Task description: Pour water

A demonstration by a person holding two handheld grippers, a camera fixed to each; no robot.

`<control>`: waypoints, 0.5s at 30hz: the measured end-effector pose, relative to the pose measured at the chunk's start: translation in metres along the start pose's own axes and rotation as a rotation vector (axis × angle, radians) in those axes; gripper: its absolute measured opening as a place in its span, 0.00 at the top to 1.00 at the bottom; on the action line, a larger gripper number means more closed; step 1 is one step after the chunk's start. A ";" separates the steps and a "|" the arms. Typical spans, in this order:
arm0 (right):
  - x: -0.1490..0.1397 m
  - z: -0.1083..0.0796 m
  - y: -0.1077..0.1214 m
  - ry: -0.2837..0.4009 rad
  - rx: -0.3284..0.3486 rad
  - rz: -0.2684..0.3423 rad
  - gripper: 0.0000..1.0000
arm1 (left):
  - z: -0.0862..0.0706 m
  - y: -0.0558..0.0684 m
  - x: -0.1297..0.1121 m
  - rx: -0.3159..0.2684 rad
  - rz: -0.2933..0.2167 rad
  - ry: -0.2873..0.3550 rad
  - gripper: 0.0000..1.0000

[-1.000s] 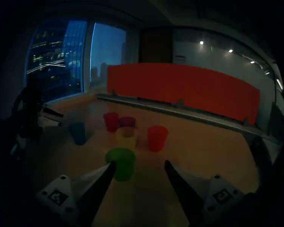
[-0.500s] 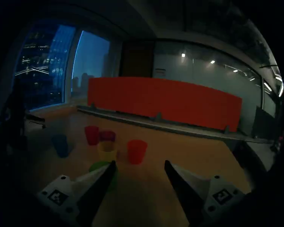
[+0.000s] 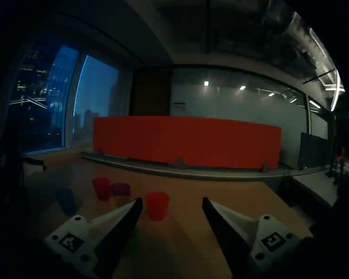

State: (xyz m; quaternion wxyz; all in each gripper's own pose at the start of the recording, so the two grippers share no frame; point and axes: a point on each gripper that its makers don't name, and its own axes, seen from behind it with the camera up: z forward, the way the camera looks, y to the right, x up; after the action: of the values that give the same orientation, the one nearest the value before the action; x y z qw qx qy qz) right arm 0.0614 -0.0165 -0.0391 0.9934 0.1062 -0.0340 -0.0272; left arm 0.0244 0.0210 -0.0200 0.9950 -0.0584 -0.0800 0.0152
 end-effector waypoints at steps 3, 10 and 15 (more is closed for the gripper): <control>0.008 -0.001 0.007 0.033 -0.039 0.012 0.01 | -0.001 -0.003 0.006 0.013 -0.002 0.025 0.12; 0.027 -0.002 0.024 0.110 -0.137 0.031 0.01 | -0.005 -0.010 0.023 0.049 -0.017 0.078 0.12; 0.036 -0.002 0.030 0.150 -0.188 0.042 0.01 | -0.007 -0.010 0.035 0.063 -0.008 0.109 0.12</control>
State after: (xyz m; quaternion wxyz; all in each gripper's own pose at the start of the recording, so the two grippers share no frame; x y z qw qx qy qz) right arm 0.0989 0.0109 -0.0328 0.9991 0.0137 0.0412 -0.0016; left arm 0.0603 0.0113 -0.0197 0.9992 -0.0276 -0.0252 0.0104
